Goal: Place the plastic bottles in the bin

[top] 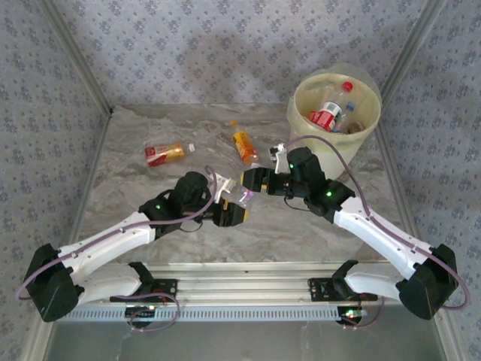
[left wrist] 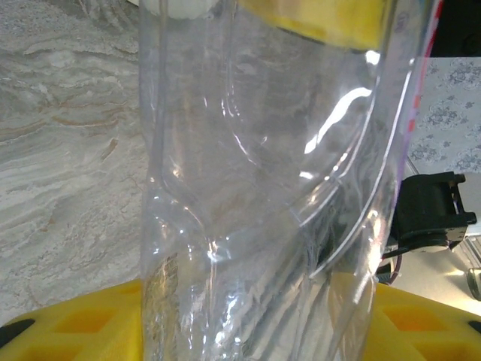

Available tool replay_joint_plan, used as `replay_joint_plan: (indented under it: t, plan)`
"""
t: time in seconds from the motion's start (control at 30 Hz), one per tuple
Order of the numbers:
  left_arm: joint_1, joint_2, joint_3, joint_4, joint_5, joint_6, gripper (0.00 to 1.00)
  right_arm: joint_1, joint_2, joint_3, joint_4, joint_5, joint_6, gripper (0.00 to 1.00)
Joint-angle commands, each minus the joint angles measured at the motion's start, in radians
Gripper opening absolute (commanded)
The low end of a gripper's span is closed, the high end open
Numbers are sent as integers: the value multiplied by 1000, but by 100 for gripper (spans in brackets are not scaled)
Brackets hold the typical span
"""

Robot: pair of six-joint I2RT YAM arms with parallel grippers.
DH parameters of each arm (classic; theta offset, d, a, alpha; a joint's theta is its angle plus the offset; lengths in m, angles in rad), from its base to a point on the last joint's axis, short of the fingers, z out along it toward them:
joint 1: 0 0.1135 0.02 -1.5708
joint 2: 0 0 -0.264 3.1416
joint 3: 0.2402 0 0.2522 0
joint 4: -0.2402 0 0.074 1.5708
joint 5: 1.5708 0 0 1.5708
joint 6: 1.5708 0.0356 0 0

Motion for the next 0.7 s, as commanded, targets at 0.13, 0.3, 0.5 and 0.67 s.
replay_joint_plan:
  t: [0.13, 0.3, 0.5, 0.67]
  plan:
    - [-23, -23, 24, 49, 3, -9, 58, 6, -5, 36, 12, 18, -9, 60]
    - [-33, -35, 31, 58, -11, -21, 68, 4, -33, 43, -6, 32, -14, 54]
    - [-37, -70, 47, 68, -28, -38, 99, -8, -81, 76, -72, 49, -41, 53]
    - [-37, -121, 62, 39, -47, -27, 100, -51, -136, 159, -219, 75, -110, 53]
